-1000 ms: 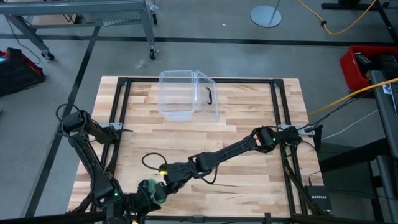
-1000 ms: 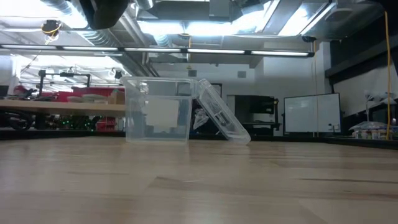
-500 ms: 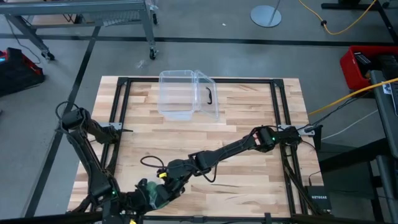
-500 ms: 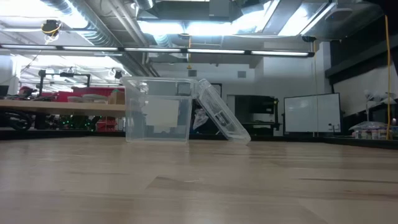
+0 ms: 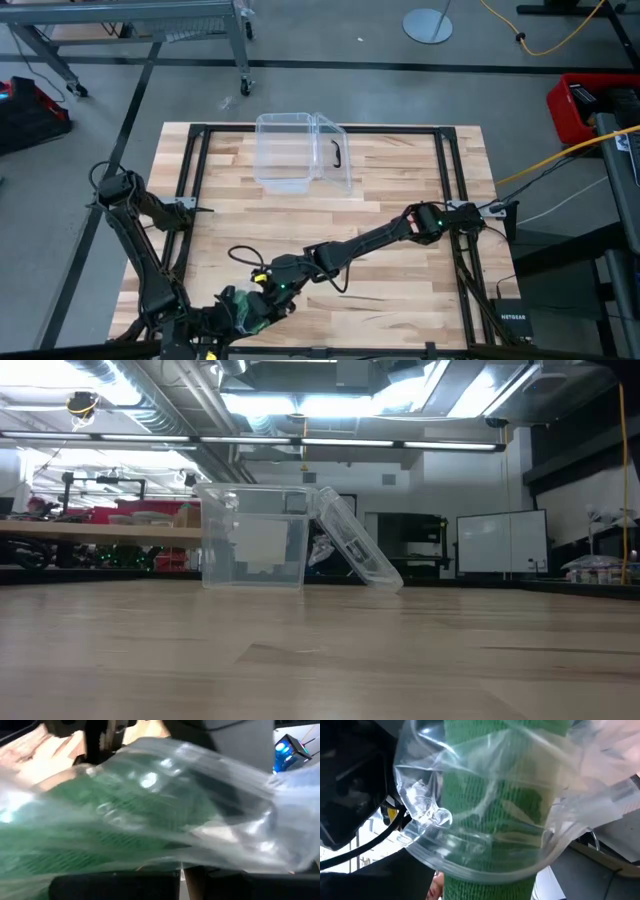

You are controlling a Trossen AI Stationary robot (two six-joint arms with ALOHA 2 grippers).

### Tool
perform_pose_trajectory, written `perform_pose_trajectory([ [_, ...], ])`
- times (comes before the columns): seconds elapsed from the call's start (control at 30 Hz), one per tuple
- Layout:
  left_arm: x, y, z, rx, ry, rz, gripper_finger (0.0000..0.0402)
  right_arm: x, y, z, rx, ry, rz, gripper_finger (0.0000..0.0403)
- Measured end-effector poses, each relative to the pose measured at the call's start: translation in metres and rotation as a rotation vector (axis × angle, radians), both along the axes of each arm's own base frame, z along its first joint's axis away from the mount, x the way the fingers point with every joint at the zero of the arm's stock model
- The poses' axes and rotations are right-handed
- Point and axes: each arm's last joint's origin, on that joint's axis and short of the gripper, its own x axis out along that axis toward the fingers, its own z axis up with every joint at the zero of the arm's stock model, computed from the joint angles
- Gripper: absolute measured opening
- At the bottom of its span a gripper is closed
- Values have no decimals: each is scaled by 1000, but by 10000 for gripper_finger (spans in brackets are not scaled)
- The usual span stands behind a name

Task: Roll bandage
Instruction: Put the green bandage into the transparent zip bag, then close the transparent zip bag

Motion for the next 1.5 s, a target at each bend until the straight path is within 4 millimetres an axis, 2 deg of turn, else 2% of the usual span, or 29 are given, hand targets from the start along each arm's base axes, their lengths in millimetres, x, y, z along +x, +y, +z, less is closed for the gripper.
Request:
perform_pose_trajectory([
  [0.53, -19, -9, -1, -56, 0, 0, 0, -1, -5, -7, -94, 29, -15, 354],
  [0.93, -27, -14, -1, -101, 5, -1, 0, 1, -12, -8, -96, 39, -15, 354],
  [1.5, -40, -21, -1, -146, 14, -21, 0, 5, -25, -1, -149, -75, 69, 353],
])
